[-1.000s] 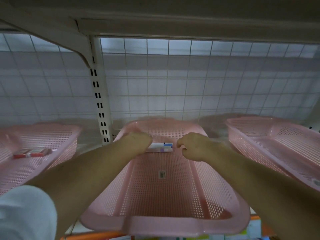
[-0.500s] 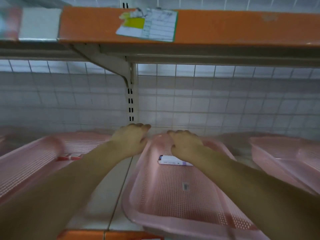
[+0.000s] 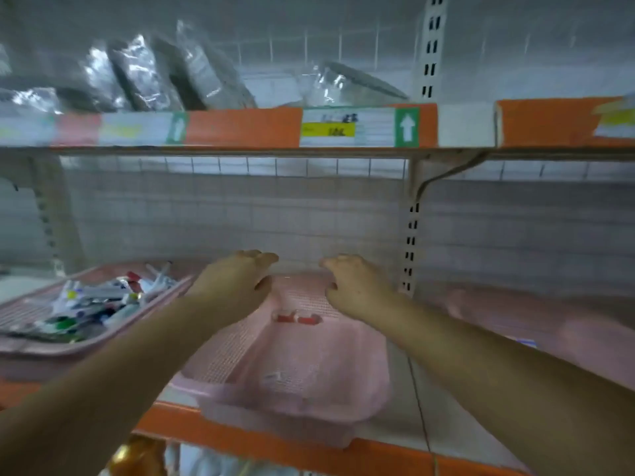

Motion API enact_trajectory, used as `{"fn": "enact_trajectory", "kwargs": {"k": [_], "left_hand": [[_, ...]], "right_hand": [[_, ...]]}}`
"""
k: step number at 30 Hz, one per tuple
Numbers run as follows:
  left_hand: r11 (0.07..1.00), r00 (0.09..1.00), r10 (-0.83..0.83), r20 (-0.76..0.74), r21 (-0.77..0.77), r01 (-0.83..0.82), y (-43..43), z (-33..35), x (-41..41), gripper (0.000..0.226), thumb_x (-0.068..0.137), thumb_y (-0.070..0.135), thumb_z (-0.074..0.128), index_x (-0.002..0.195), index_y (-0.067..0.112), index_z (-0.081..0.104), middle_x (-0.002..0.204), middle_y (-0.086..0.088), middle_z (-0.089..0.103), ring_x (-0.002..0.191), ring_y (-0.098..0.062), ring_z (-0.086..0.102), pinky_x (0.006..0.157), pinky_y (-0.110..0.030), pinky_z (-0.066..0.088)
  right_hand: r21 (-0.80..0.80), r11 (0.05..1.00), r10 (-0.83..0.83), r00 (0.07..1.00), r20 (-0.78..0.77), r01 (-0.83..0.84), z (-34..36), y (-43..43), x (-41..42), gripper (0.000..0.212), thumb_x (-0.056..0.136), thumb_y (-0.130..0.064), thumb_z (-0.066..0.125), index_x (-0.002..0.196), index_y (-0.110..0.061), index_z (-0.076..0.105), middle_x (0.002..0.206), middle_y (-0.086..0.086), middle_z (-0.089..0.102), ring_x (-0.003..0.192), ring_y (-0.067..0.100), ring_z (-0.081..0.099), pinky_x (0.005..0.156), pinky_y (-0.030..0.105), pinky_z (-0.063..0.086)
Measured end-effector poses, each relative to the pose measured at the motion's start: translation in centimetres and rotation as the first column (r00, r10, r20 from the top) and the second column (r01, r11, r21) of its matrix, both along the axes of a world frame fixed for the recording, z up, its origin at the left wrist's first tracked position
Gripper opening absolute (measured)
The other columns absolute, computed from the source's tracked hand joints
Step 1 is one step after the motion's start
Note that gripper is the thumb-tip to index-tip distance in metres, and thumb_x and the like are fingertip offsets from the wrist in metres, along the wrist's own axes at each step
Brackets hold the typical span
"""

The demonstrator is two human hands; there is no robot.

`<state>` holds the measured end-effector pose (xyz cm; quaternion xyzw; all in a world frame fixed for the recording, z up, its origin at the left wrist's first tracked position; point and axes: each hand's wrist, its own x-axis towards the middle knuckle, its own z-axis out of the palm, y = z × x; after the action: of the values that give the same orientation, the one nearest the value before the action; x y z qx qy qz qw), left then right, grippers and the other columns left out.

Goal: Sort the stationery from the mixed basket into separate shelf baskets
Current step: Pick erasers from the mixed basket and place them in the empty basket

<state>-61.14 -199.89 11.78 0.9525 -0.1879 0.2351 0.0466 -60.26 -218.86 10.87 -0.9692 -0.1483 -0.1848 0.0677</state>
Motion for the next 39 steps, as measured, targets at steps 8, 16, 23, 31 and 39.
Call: {"fn": "enact_trajectory", "kwargs": {"k": [8, 16, 23, 31, 39], "left_hand": [[0.977, 0.980, 0.199, 0.019, -0.079, -0.197, 19.6, -0.3, -2.7, 0.042, 0.093, 0.029, 0.046, 0.135, 0.022, 0.048, 0.135, -0.002, 0.053, 0.118, -0.024, 0.053, 0.091, -0.030, 0.042], [0.932, 0.946, 0.319, -0.055, -0.164, -0.324, 30.6, -3.1, -3.1, 0.041, 0.093, 0.022, 0.050, 0.134, 0.021, 0.048, 0.135, -0.004, 0.053, 0.117, -0.025, 0.053, 0.093, -0.033, 0.044], [0.920, 0.935, 0.334, -0.122, -0.175, -0.351, 35.6, -4.9, 2.0, 0.038, 0.092, 0.022, 0.051, 0.130, 0.021, 0.052, 0.130, -0.002, 0.056, 0.114, -0.025, 0.054, 0.091, -0.033, 0.045], [0.920, 0.960, 0.240, -0.142, -0.282, -0.272, 38.2, -5.2, 10.2, 0.034, 0.090, 0.013, 0.054, 0.123, 0.016, 0.060, 0.125, -0.002, 0.061, 0.112, -0.022, 0.058, 0.094, -0.028, 0.042], [0.893, 0.973, 0.091, -0.210, -0.415, -0.173, 39.9, -5.5, 15.4, 0.029, 0.092, 0.017, 0.053, 0.120, 0.016, 0.062, 0.115, 0.003, 0.065, 0.094, -0.009, 0.059, 0.082, -0.017, 0.039]], "right_hand": [[-0.072, 0.989, 0.133, 0.990, 0.041, -0.130, -0.2, 18.2, 1.5, 0.040, 0.084, -0.016, 0.050, 0.124, -0.015, 0.054, 0.125, 0.011, 0.055, 0.118, 0.031, 0.049, 0.095, 0.035, 0.042], [-0.263, 0.937, 0.237, 0.972, -0.004, -0.229, -0.7, 29.8, 4.4, 0.050, 0.087, -0.016, 0.048, 0.136, -0.016, 0.042, 0.130, 0.008, 0.050, 0.121, 0.029, 0.043, 0.098, 0.036, 0.036], [-0.328, 0.915, 0.220, 0.972, -0.084, -0.236, -1.5, 35.5, 10.2, 0.037, 0.088, -0.015, 0.049, 0.125, -0.014, 0.051, 0.125, 0.011, 0.053, 0.117, 0.029, 0.048, 0.092, 0.036, 0.040], [-0.350, 0.896, 0.226, 0.959, -0.173, -0.274, -3.9, 40.0, 17.3, 0.031, 0.089, -0.012, 0.049, 0.119, -0.013, 0.054, 0.118, 0.011, 0.057, 0.113, 0.029, 0.051, 0.087, 0.036, 0.042], [-0.320, 0.888, 0.301, 0.944, -0.135, -0.329, -5.6, 42.5, 19.1, 0.026, 0.089, -0.012, 0.048, 0.112, -0.013, 0.061, 0.114, 0.009, 0.061, 0.111, 0.028, 0.054, 0.080, 0.031, 0.039]]}}
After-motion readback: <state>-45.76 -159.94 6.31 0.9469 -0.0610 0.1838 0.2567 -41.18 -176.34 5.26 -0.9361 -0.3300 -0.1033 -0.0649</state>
